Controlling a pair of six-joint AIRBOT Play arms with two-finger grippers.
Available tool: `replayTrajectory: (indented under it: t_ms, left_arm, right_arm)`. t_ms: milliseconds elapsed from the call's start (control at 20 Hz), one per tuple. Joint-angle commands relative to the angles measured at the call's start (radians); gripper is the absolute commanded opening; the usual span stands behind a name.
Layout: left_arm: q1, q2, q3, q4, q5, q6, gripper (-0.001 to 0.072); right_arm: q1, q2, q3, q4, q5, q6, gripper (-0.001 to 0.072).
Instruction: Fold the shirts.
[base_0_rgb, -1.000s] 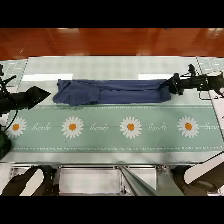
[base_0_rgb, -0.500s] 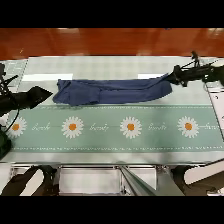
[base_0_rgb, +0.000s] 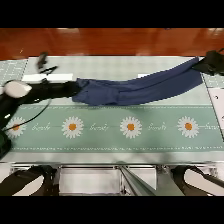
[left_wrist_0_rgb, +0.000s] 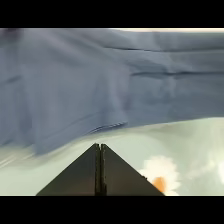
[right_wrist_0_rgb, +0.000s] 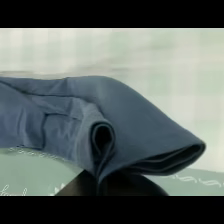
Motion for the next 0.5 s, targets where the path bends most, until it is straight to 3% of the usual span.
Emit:
replayTrajectory:
  t_ms: [0,150,450]
  left_arm:
    - [-0.245,-0.286,0.254,-0.012,0.027,0.000,0.0022]
    - [-0.394,-0.524,0.501,-0.002,0.006,-0.055,0.0022]
    - [-0.558,-0.867,0.911,-0.001,-0.245,-0.177,0.0022]
  right_arm:
    - [-0.005,0.196,-0.089,-0.005,0.046,0.029,0.0024]
    - [-0.005,0.338,-0.201,-0.003,0.053,0.054,0.0024]
    - [-0.004,0.471,-0.304,0.048,0.067,0.066,0.0024]
